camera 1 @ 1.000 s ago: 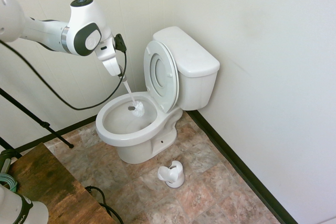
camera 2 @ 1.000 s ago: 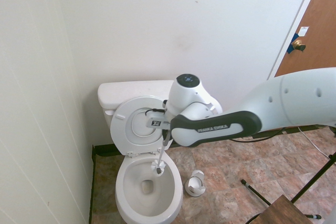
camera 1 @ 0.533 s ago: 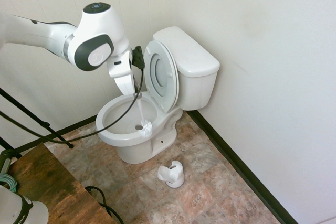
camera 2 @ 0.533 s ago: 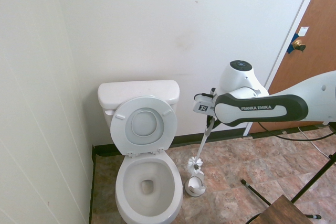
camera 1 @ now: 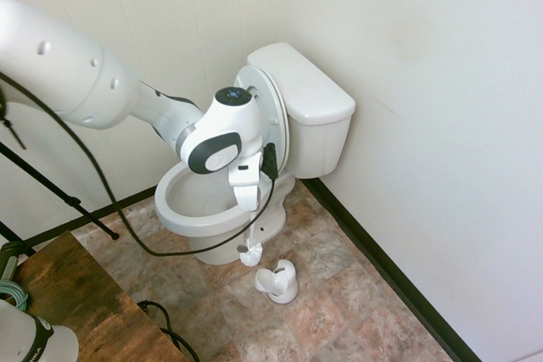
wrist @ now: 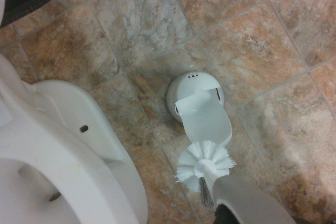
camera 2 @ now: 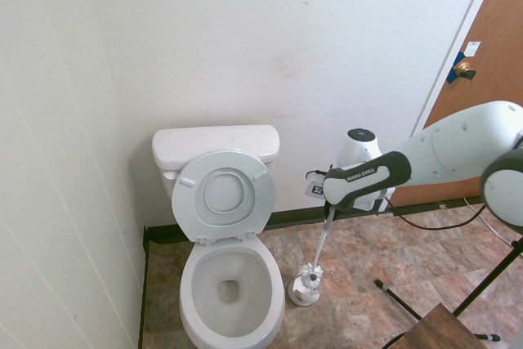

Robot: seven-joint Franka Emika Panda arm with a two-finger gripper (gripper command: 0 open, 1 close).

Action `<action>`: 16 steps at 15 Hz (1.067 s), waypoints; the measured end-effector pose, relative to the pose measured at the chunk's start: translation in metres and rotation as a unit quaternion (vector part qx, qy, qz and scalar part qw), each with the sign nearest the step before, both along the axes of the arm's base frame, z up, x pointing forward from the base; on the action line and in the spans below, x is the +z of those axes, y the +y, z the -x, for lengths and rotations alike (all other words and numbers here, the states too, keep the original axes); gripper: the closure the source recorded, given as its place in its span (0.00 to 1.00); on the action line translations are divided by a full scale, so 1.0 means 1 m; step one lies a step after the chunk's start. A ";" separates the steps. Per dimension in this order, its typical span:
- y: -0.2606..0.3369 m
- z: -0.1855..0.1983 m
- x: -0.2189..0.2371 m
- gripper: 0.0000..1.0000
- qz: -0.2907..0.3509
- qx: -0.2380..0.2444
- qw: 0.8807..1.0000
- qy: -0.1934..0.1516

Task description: Clean the toilet

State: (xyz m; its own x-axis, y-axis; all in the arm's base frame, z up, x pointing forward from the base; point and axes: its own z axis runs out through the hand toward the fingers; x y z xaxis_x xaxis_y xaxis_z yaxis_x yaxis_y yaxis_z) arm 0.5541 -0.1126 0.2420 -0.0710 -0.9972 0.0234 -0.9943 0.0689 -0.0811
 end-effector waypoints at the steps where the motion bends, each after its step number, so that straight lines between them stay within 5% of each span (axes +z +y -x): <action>1: -0.004 -0.010 -0.014 1.00 -0.003 -0.005 1.000 0.003; 16: -0.072 -0.057 -0.142 1.00 -0.025 -0.056 0.997 0.037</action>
